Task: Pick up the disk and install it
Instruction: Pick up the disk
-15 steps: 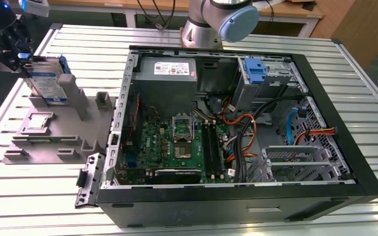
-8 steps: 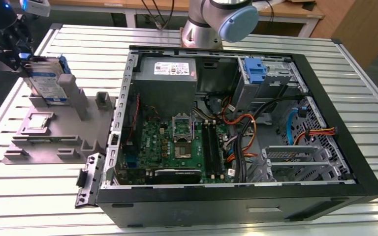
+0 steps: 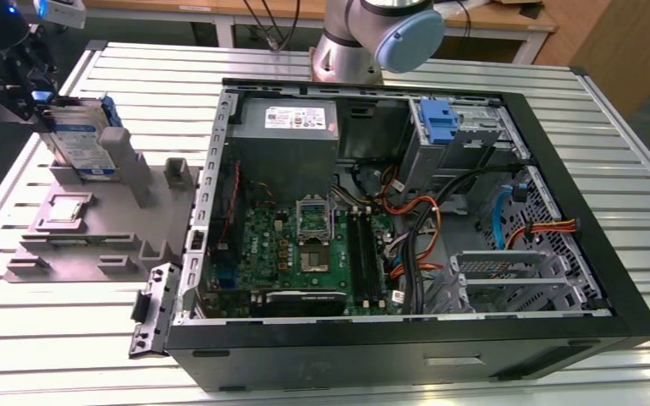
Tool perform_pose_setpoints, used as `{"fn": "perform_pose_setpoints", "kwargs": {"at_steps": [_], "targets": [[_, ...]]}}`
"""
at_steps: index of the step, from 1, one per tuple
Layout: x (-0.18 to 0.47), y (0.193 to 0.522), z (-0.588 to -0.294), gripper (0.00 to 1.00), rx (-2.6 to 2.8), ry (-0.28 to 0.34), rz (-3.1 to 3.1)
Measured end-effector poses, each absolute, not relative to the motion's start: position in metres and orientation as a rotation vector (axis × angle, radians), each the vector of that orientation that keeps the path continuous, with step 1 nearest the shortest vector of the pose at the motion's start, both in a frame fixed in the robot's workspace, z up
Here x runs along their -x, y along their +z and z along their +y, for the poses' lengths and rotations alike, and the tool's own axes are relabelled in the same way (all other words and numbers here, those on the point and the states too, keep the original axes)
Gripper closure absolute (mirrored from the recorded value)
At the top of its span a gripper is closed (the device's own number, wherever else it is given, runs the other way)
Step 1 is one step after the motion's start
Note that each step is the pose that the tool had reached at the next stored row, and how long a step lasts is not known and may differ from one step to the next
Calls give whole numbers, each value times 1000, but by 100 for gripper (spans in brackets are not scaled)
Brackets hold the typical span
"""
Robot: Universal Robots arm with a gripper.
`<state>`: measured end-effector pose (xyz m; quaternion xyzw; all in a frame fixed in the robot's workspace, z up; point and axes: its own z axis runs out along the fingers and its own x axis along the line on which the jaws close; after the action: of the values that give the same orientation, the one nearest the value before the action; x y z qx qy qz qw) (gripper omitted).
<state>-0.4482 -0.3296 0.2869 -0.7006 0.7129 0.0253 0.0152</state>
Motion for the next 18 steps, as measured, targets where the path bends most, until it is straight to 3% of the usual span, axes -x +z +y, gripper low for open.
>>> {"fn": "perform_pose_setpoints", "kwargs": {"at_steps": [18], "targets": [[448, 287, -330, 47, 2182, 94, 2221]]}}
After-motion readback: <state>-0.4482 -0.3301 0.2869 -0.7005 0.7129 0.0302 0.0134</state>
